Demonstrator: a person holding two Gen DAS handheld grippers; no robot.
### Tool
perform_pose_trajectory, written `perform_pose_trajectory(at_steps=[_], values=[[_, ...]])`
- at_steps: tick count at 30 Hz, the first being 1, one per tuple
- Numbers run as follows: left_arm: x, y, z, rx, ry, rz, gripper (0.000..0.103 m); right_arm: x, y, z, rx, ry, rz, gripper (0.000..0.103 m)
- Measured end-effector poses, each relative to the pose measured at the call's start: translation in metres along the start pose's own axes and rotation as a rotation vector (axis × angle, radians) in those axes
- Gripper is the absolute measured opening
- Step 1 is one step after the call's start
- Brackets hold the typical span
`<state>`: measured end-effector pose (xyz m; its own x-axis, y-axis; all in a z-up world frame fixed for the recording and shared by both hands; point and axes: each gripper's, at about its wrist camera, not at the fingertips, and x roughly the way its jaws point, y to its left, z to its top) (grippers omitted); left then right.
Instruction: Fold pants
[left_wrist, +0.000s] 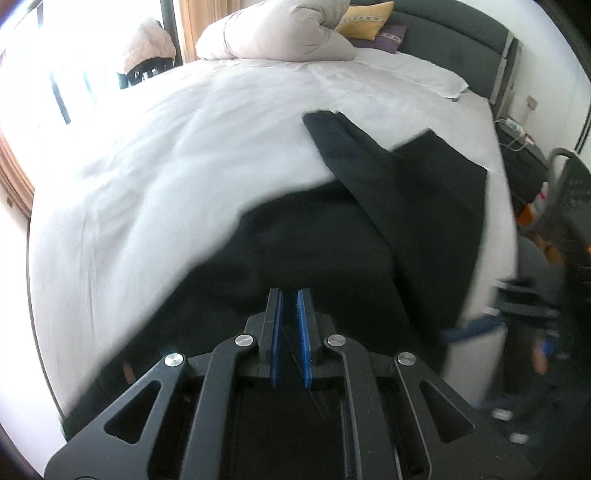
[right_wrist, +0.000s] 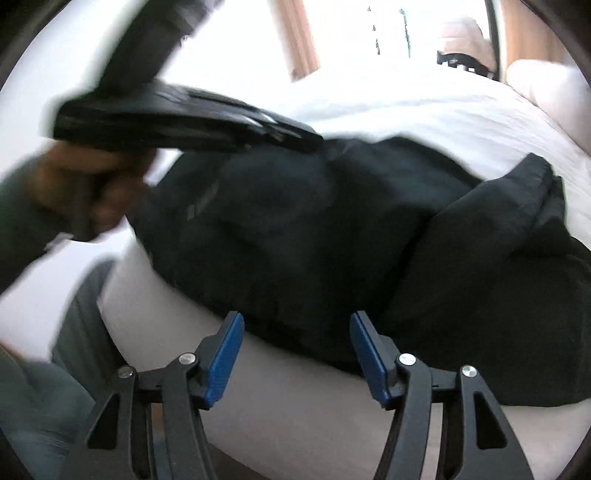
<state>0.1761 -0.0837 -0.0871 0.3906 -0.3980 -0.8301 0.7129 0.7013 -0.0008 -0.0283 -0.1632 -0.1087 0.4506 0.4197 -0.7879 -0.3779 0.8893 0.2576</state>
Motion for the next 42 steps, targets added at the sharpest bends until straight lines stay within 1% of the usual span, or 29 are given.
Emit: perform_pose_trajectory(at_steps=[2,3,5,6,8,11,14,17,18,19,22,23,24,25,26,27,29,31,32,35,37,40,42], values=[[0.023,0.017,0.029,-0.012,0.042,-0.045,0.008,-0.015,-0.019,0.009,0.071,-0.047,0.017,0.063],[0.034,0.024,0.039,-0.012,0.075,-0.052,0.008,-0.020,-0.027,0.012,0.095,-0.065,0.025,0.063],[0.060,0.037,0.063,0.011,0.138,-0.037,0.008,-0.027,-0.046,0.017,0.139,-0.085,0.033,0.063],[0.068,0.042,0.068,0.020,0.154,-0.052,0.008,-0.029,-0.053,0.017,0.156,-0.090,0.030,0.063],[0.082,0.052,0.078,0.021,0.196,-0.124,0.008,-0.033,-0.071,0.019,0.194,-0.099,0.027,0.063],[0.095,0.053,0.084,0.052,0.237,-0.191,0.008,-0.033,-0.091,0.026,0.236,-0.093,0.003,0.063],[0.108,0.050,0.081,0.075,0.265,-0.234,0.008,-0.034,-0.112,0.039,0.284,-0.102,-0.055,0.063],[0.120,0.051,0.074,0.072,0.298,-0.241,0.008,-0.045,-0.139,0.062,0.339,-0.130,-0.104,0.063],[0.127,0.049,0.070,0.074,0.311,-0.233,0.008,-0.047,-0.148,0.072,0.352,-0.137,-0.118,0.063],[0.132,0.049,0.067,0.081,0.316,-0.208,0.008,-0.048,-0.155,0.084,0.357,-0.138,-0.142,0.063],[0.140,0.046,0.068,0.101,0.285,-0.169,0.008,-0.044,-0.173,0.115,0.322,-0.133,-0.230,0.063],[0.142,0.044,0.069,0.102,0.267,-0.140,0.007,-0.041,-0.179,0.124,0.320,-0.127,-0.248,0.063],[0.142,0.043,0.071,0.105,0.259,-0.124,0.006,-0.035,-0.186,0.134,0.331,-0.113,-0.267,0.063],[0.143,0.040,0.070,0.115,0.250,-0.104,0.003,-0.029,-0.198,0.144,0.362,-0.094,-0.282,0.063],[0.145,0.036,0.070,0.131,0.242,-0.080,0.001,-0.026,-0.205,0.148,0.384,-0.092,-0.281,0.063],[0.146,0.033,0.070,0.139,0.232,-0.060,0.000,-0.025,-0.214,0.151,0.412,-0.096,-0.273,0.063],[0.148,0.032,0.073,0.123,0.213,-0.043,0.000,-0.020,-0.239,0.157,0.494,-0.122,-0.231,0.063],[0.147,0.041,0.079,0.059,0.167,-0.029,0.000,-0.017,-0.268,0.158,0.607,-0.137,-0.203,0.063],[0.147,0.047,0.081,0.023,0.155,-0.022,0.000,-0.013,-0.283,0.156,0.671,-0.142,-0.157,0.063],[0.151,0.056,0.076,-0.050,0.150,-0.039,0.000,-0.003,-0.314,0.150,0.799,-0.143,-0.131,0.063],[0.148,0.052,0.074,-0.035,0.142,-0.026,0.000,0.006,-0.327,0.148,0.839,-0.127,-0.099,0.063],[0.138,0.052,0.069,-0.065,0.112,-0.027,0.000,0.021,-0.340,0.146,0.883,-0.092,-0.067,0.063],[0.131,0.055,0.070,-0.082,0.088,-0.031,0.000,0.029,-0.348,0.142,0.918,-0.071,-0.070,0.063]])
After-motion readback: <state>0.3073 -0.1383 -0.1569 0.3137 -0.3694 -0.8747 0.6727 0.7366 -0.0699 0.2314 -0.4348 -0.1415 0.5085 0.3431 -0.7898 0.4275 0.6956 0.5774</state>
